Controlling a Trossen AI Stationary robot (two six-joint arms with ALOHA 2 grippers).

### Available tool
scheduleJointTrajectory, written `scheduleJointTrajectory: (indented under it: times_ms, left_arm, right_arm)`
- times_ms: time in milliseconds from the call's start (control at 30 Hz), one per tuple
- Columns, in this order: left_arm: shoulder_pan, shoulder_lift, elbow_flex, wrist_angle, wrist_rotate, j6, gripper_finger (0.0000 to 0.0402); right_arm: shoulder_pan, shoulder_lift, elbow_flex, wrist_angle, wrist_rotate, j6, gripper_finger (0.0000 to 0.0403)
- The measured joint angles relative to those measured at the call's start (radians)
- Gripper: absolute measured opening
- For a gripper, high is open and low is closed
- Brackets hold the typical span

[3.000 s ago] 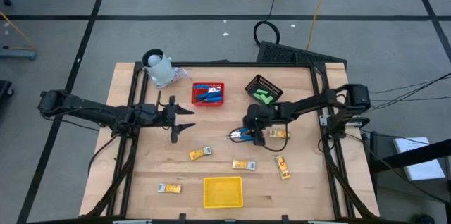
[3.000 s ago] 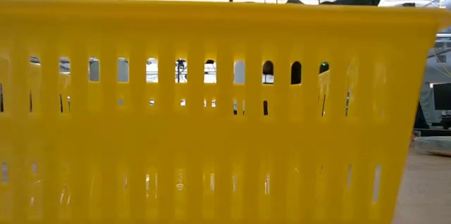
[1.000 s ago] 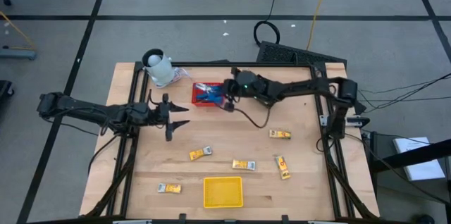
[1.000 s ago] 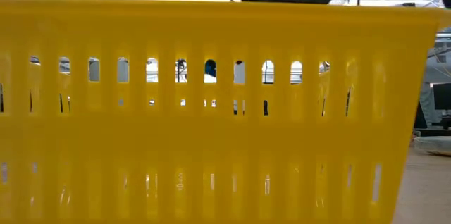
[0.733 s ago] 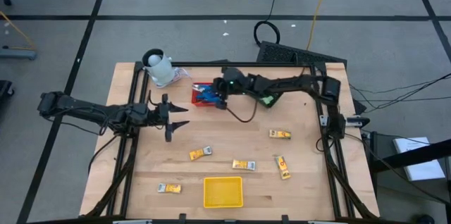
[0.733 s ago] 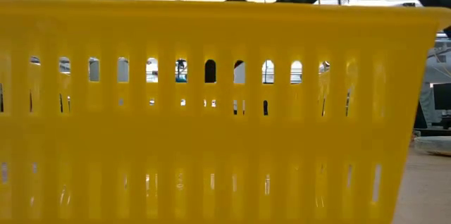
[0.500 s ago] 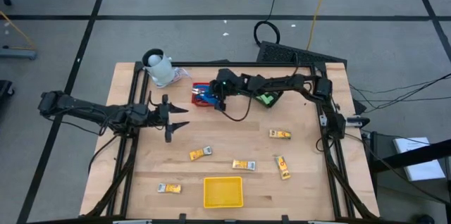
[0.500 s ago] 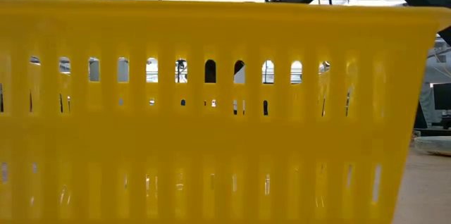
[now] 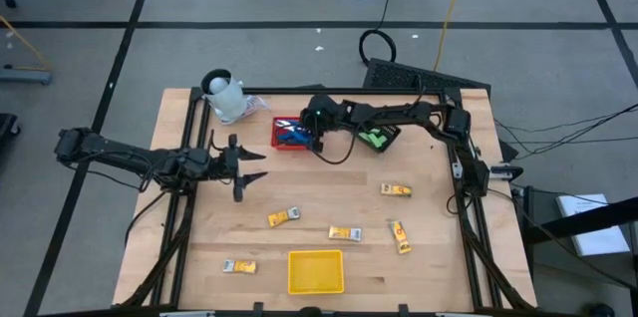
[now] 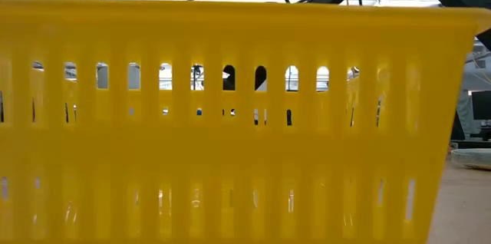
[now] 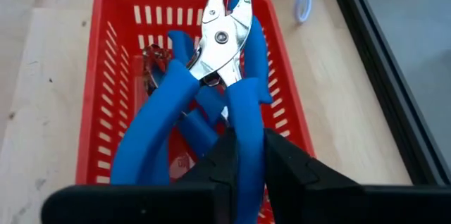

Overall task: Pick & Place School Supplies
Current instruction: Put the blue hole puncher into the red bin, then put the yellow crayon box into the yellow bin

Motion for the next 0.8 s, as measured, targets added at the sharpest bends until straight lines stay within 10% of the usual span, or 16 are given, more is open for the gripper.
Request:
scheduleJointTrajectory:
  times_ms: [800]
  left_arm:
    - [0.0, 0.0, 0.0, 0.0, -0.003, -0.002, 0.0225]
  right_arm:
    - [0.05, -0.048, 0.0, 0.078, -0.005, -0.026, 0.0165]
